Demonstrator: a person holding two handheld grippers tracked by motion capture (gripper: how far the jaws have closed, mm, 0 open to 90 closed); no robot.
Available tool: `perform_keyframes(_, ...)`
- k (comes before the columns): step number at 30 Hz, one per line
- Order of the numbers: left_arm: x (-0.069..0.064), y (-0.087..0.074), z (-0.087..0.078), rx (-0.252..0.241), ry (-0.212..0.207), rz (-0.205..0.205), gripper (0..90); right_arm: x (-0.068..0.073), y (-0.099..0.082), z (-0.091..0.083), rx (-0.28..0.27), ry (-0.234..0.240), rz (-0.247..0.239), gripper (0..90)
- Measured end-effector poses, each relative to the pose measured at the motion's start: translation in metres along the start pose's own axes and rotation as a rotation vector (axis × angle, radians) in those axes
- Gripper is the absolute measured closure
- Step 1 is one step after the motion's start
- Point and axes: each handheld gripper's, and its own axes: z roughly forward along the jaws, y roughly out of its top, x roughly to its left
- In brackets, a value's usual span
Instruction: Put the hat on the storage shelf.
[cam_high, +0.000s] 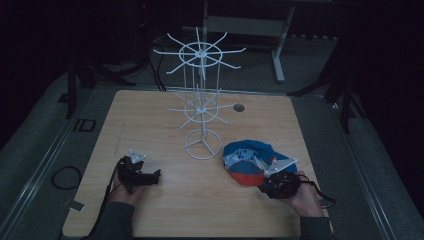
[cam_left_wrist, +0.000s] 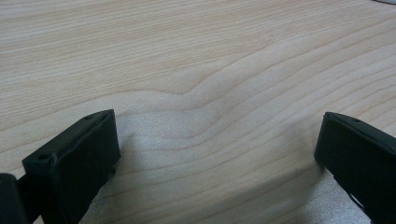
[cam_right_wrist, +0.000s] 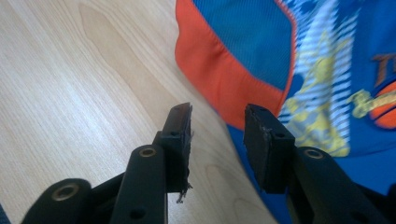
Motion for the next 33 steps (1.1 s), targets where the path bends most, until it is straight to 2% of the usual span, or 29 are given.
perform_keyframes(7, -0.001, -0.001, -0.001, 0.0, -0.002, 0.002, 0.0, -0.003, 0.015, -0.018, -0.003, -0.005, -0.054, 57.0)
perform_keyframes(14, -0.001, 0.0, -0.001, 0.0, -0.003, 0.001, 0.0, -0.008, 0.026, -0.028, -0.024, -0.006, -0.066, 50.4)
perform_keyframes(20, -0.001, 0.0, -0.001, 0.003, -0.004, 0.001, 0.0, -0.011, 0.035, -0.035, 0.015, -0.047, -0.11, 52.2)
perform_keyframes(29, -0.001, 0.0, -0.001, 0.003, -0.004, 0.001, 0.0, -0.029, 0.049, -0.045, 0.017, -0.062, -0.142, 54.1)
perform_keyframes(33, -0.001, 0.0, -0.001, 0.005, -0.004, 0.002, 0.0, -0.038, 0.054, -0.046, 0.008, -0.055, -0.132, 50.9)
